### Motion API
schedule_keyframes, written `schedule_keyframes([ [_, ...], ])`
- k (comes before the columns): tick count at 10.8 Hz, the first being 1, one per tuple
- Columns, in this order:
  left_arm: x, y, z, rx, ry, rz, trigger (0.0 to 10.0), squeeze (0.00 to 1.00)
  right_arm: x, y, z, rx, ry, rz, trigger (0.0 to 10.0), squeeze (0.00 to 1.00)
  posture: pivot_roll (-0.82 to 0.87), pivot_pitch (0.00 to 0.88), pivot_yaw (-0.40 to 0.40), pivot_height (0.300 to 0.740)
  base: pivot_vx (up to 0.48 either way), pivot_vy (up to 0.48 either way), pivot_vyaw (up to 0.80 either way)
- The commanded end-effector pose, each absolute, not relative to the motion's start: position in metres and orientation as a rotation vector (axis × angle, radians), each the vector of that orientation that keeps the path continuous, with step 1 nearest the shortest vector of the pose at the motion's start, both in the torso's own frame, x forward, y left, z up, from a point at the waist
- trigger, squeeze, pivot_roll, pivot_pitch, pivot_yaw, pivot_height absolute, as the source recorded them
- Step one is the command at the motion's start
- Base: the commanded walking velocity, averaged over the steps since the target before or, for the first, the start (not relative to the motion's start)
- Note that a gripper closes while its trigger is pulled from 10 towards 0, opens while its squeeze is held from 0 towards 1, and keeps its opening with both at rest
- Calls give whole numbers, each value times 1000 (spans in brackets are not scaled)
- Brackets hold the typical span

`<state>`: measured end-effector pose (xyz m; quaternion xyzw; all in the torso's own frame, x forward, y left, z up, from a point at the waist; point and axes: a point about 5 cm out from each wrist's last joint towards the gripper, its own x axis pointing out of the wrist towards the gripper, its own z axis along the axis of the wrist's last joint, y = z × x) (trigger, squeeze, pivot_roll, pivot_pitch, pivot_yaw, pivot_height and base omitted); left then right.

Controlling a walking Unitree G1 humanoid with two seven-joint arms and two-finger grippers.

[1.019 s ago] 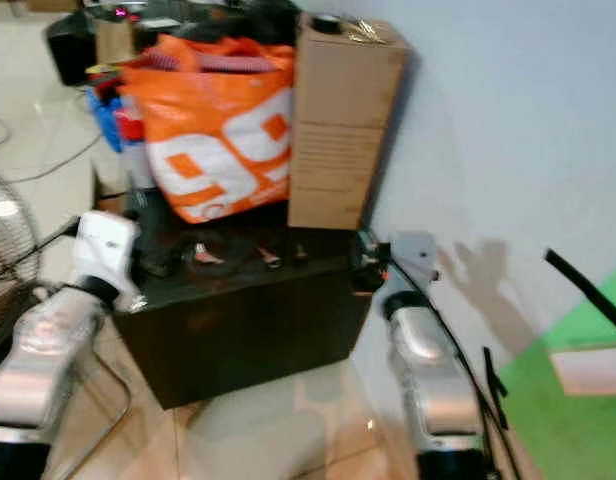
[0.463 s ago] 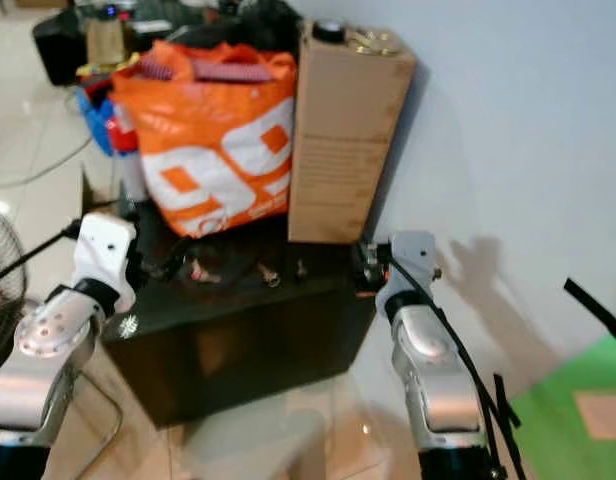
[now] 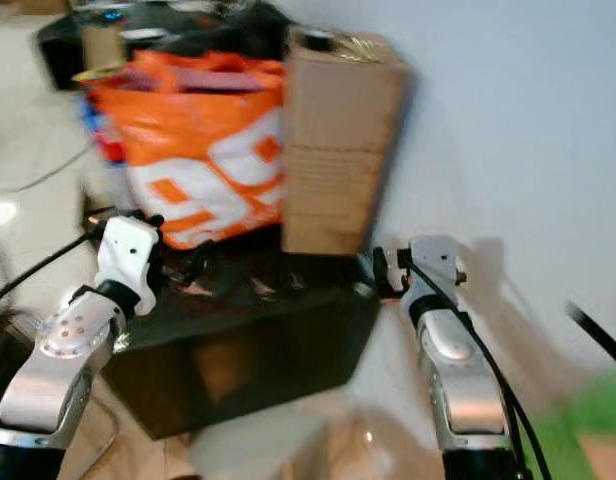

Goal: Hang keys on a hook

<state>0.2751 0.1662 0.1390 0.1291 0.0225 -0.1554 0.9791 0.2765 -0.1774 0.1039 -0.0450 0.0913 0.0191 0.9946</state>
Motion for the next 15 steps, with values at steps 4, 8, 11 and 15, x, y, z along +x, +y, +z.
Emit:
schedule_keyframes([
  [4, 274, 172, 140, 281, 48, -295, 10000, 43, 280, -170, 103, -139, 187, 105, 10000, 1000, 24, 0, -76, 740, 370, 0, 753],
  [8, 274, 171, 139, 292, 53, -310, 10000, 35, 285, -185, 104, -205, 202, 127, 10000, 1000, 21, 0, -72, 740, 368, 0, 0],
  [11, 274, 166, 137, 298, 65, -345, 10000, 35, 290, -193, 111, -277, 207, 147, 10000, 1000, -19, 0, -41, 740, 363, 0, 0],
  [15, 268, 147, 115, 364, 173, -587, 10000, 0, 295, -198, 110, -492, 353, 359, 10000, 0, -94, 0, -42, 740, 88, 0, 0],
])
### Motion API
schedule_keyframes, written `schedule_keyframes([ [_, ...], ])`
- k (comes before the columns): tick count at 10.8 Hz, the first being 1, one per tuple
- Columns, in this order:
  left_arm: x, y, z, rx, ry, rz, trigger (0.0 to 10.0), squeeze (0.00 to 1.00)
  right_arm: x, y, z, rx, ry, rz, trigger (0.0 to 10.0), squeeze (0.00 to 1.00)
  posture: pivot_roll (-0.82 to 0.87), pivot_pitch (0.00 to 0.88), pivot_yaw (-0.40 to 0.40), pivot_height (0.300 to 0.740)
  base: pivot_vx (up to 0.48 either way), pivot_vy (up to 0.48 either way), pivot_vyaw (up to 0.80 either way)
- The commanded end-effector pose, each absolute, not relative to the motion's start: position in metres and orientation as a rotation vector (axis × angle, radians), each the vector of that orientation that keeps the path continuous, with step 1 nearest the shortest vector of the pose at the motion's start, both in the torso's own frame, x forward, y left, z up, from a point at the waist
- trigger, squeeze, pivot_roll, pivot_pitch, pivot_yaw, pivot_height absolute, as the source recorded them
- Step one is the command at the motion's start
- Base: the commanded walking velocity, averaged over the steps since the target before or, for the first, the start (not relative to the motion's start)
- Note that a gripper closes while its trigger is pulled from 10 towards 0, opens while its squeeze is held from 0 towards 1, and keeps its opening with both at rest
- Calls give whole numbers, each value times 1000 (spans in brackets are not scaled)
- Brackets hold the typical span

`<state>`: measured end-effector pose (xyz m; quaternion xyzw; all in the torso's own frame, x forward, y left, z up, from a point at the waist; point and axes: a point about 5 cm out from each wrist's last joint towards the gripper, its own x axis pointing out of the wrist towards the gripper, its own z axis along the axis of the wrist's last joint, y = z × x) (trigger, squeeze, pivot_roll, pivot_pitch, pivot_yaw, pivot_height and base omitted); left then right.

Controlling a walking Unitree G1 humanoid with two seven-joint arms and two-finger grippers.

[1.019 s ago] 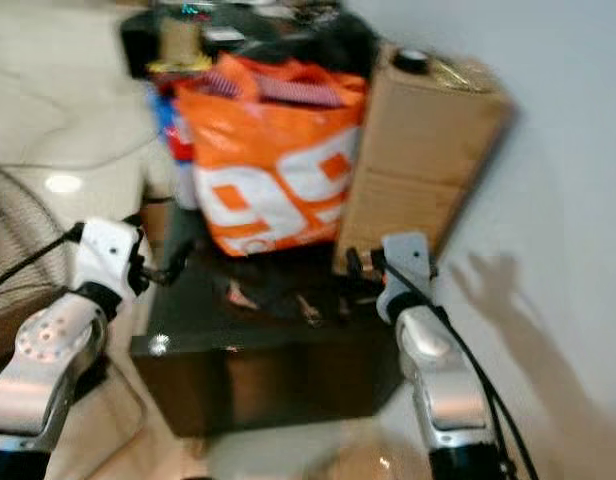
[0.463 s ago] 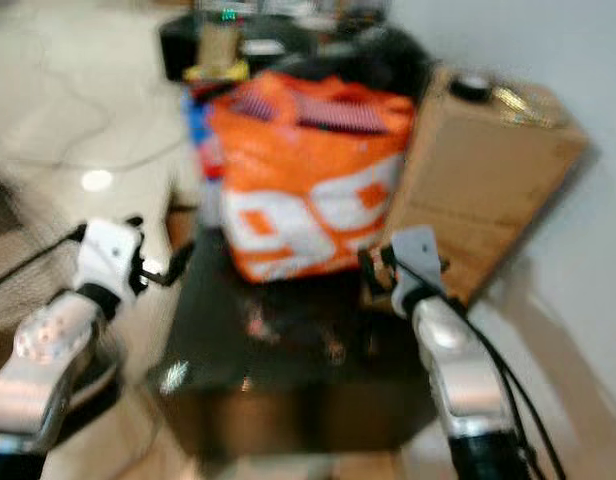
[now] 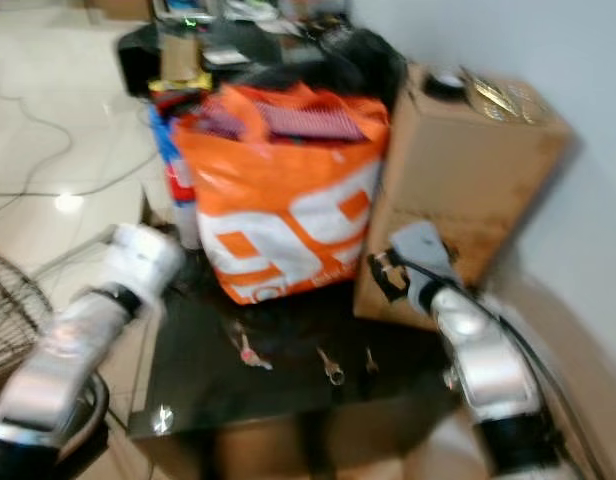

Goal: Hang keys on a hook

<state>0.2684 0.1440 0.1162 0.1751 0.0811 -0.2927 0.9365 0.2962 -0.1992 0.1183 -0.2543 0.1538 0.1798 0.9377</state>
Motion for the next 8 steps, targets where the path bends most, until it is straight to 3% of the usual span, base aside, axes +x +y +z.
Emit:
schedule_keyframes([
  [1, 261, 143, 105, 378, 228, -680, 10000, 0, 293, -197, 105, -571, 418, 456, 10000, 0, -109, 0, -42, 740, 0, 0, 0],
  [5, 238, 136, 83, 443, 356, -892, 10000, 0, 284, -174, 71, -820, 612, 799, 10000, 0, -178, 0, -38, 740, 0, 0, 0],
  [8, 225, 128, 80, 425, 379, -978, 10000, 0, 274, -163, 26, -855, 782, 900, 10000, 0, -203, 0, -26, 740, 0, 0, 0],
])
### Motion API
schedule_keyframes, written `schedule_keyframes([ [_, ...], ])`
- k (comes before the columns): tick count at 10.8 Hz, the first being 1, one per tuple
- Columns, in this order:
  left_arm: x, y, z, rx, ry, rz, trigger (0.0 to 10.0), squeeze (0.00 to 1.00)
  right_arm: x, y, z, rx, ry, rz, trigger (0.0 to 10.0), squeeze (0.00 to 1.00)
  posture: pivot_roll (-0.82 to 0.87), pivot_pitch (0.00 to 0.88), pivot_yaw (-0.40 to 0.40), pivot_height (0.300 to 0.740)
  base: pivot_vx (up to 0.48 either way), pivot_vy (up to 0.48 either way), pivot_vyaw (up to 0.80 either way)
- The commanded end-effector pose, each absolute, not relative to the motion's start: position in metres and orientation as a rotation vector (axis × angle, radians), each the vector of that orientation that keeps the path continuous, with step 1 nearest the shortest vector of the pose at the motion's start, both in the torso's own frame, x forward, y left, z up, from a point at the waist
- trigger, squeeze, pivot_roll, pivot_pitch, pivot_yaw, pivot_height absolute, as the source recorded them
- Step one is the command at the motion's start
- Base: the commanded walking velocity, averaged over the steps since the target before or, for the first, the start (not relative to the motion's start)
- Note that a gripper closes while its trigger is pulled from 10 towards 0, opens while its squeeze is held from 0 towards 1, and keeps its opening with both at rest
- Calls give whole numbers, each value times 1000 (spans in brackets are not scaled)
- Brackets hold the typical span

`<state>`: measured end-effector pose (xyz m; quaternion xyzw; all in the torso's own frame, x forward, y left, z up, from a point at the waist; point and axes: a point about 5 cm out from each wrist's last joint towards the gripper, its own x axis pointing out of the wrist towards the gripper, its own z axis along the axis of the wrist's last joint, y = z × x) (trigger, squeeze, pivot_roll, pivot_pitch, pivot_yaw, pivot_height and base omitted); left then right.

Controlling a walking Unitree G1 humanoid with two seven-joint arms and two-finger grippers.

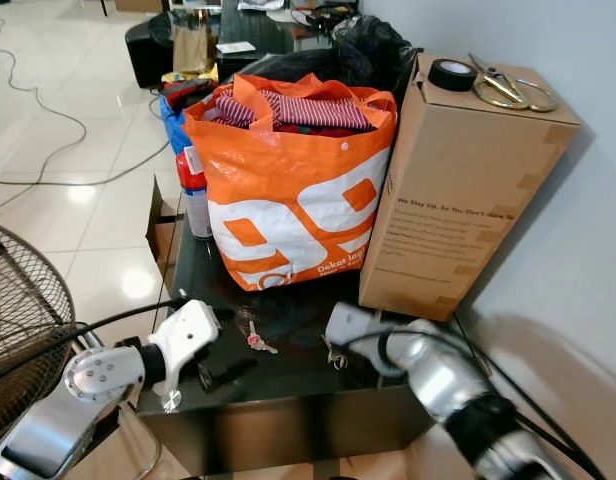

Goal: Hang keys on a hook

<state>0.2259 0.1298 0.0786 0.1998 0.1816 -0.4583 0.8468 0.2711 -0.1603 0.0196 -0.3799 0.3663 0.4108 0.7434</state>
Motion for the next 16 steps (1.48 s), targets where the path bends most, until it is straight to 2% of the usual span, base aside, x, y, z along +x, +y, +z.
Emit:
schedule_keyframes([
  [1, 222, 128, 78, 425, 395, -992, 10000, 0, 273, -164, 16, -853, 818, 881, 10000, 0, -203, 0, -25, 740, 0, 0, 0],
  [2, 218, 129, 76, 423, 417, -1007, 10000, 0, 274, -166, 11, -839, 841, 845, 10000, 0, -202, 0, -29, 740, 0, 0, 0],
  [3, 212, 130, 74, 416, 457, -1029, 10000, 0, 276, -171, 4, -845, 863, 790, 8275, 0, -197, 0, -39, 740, 0, 0, 0],
  [4, 206, 131, 71, 413, 491, -1050, 10000, 0, 278, -173, 0, -856, 879, 751, 4471, 0, -195, 0, -46, 740, 0, 0, 0],
  [5, 201, 132, 70, 408, 517, -1056, 10000, 0, 283, -177, -1, -863, 893, 715, 1843, 0, -197, 0, -56, 740, 0, 0, 0],
  [6, 198, 132, 69, 404, 531, -1055, 10000, 0, 286, -180, 1, -884, 891, 705, 588, 0, -194, 0, -67, 740, 0, 0, 0],
  [7, 196, 132, 70, 398, 533, -1057, 10000, 0, 287, -182, 0, -893, 893, 702, 0, 0, -190, 0, -75, 740, 0, 0, 0],
  [10, 191, 129, 68, 378, 549, -1049, 10000, 0, 290, -187, -2, -940, 917, 721, 0, 0, -194, 0, -86, 740, 0, 0, 0],
  [16, 193, 132, 61, 380, 563, -1036, 10000, 0, 281, -186, -15, -908, 928, 697, 0, 0, -175, 0, -96, 740, 0, 0, 0],
])
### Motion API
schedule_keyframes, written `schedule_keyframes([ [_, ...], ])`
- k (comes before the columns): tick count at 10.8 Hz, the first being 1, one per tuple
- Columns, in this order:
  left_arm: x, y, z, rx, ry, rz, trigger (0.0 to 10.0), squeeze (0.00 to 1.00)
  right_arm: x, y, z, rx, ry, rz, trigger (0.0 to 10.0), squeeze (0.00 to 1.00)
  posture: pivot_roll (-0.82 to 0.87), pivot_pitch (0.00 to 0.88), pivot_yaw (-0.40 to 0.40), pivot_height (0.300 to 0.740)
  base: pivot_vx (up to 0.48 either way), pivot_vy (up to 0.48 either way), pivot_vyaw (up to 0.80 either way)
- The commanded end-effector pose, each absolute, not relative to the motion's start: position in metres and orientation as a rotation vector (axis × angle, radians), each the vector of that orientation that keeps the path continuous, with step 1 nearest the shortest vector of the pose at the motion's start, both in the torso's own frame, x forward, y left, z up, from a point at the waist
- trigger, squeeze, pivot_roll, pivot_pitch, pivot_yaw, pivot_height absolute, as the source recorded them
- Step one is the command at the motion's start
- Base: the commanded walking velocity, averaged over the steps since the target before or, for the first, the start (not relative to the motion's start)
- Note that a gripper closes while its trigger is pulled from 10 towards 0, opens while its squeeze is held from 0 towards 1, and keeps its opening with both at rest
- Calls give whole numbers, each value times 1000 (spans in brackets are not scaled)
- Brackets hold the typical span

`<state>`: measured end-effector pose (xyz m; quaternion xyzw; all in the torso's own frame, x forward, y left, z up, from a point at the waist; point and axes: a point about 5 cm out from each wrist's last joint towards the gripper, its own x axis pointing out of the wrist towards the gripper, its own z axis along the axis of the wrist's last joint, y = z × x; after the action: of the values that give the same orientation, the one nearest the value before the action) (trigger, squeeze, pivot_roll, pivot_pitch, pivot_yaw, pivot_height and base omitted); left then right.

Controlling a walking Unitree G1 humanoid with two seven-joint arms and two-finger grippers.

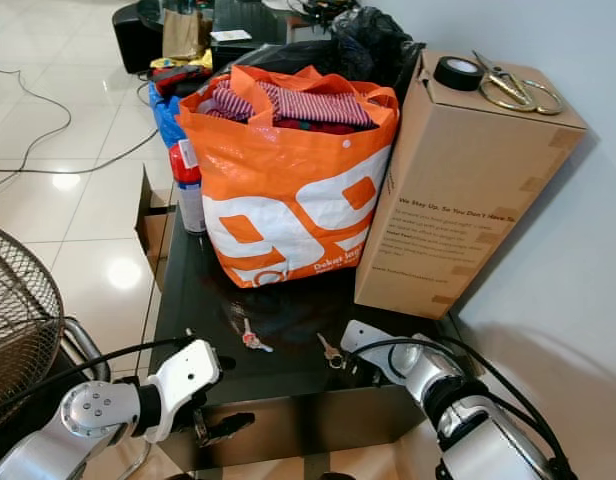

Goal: Hang keys on a hook

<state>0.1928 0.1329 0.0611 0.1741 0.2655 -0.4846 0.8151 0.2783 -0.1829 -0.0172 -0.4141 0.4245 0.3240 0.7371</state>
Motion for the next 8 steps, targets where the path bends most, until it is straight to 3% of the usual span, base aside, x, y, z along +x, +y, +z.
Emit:
schedule_keyframes([
  [1, 193, 132, 61, 380, 562, -1035, 10000, 0, 281, -185, -15, -903, 919, 685, 0, 0, -173, 0, -97, 740, 0, 0, 0],
  [8, 194, 126, 74, 379, 540, -1039, 10000, 0, 283, -189, -14, -891, 901, 654, 0, 0, -173, 0, -97, 740, 0, 0, 0],
])
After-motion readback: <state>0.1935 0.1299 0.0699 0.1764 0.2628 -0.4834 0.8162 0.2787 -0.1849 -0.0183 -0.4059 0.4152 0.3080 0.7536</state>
